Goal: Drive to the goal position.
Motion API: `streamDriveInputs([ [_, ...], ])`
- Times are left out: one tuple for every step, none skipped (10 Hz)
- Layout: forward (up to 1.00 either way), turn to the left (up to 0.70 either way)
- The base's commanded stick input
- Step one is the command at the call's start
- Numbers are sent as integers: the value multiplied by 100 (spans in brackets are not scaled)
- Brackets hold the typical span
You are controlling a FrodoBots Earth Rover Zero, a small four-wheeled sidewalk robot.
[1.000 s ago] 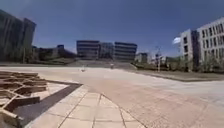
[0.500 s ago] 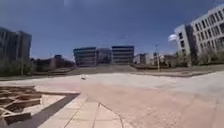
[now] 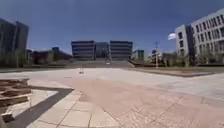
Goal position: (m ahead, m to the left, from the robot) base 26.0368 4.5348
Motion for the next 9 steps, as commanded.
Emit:
streamDriveInputs([
  [54,0],
  [54,0],
  [54,0],
  [54,0],
  [54,0],
  [54,0],
  [53,0],
  [53,0],
  [54,0],
])
